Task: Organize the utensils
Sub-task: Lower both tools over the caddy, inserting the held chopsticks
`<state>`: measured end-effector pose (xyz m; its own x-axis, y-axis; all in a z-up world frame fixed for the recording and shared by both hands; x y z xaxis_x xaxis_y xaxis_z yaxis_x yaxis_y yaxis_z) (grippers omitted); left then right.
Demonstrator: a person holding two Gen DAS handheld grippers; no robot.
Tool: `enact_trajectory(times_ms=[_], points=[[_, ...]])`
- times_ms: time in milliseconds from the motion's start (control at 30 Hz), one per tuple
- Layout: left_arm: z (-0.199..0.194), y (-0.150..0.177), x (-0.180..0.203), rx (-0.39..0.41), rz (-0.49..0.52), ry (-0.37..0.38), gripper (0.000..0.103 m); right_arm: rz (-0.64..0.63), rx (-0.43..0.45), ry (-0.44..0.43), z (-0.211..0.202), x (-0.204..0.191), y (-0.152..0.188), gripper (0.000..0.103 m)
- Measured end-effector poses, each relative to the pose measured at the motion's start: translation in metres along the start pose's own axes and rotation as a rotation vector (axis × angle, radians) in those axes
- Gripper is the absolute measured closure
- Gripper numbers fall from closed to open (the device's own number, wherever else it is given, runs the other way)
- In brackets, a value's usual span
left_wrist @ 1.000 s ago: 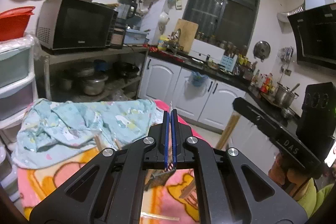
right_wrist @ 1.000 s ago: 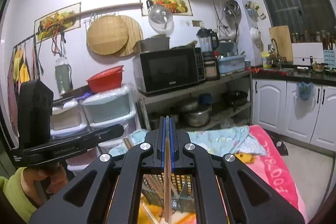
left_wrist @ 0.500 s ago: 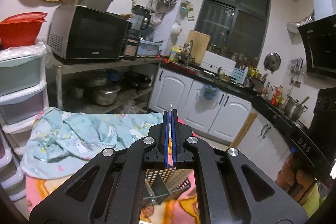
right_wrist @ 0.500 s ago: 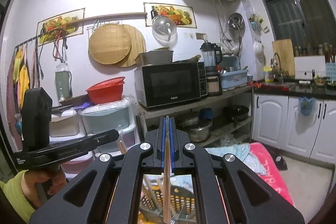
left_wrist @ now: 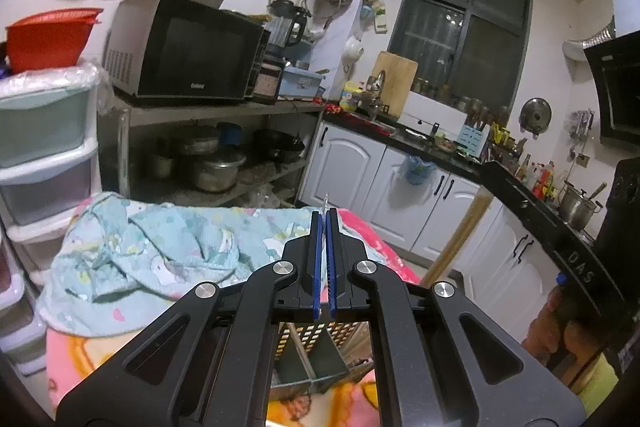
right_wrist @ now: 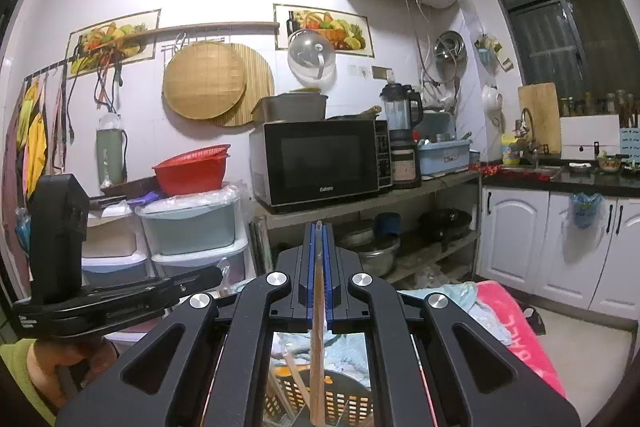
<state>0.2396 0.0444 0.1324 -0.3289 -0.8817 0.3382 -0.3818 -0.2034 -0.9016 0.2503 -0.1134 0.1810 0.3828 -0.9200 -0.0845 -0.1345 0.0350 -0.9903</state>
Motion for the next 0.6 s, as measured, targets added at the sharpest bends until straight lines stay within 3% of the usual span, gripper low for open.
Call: enact_trajectory(times_ms=[300, 600], points=[[0.009, 0.016, -0.017, -0.034, -0.037, -0.014, 0.102, 0.020, -0.033, -0.006, 0.028, -0.003, 0.036, 0.099], [0.012, 0.031, -0.031, -0.071, -0.059, -0.034, 0.102, 0.029, -0.127, 0.016, 0.044, -0.003, 0.070, 0.097]])
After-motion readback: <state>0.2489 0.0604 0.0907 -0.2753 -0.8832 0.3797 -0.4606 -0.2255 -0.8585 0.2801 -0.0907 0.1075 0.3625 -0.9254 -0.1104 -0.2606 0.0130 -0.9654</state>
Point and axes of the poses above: each gripper's, at about its wrist camera, not at the fingertips, and z roughly the way its jaws point, x to its right, y to its underside, the point moved 4 cm from there along z, roughly the way its jaws point, and after that the axes turned 10 degrees about y, right-handed, at the moved point
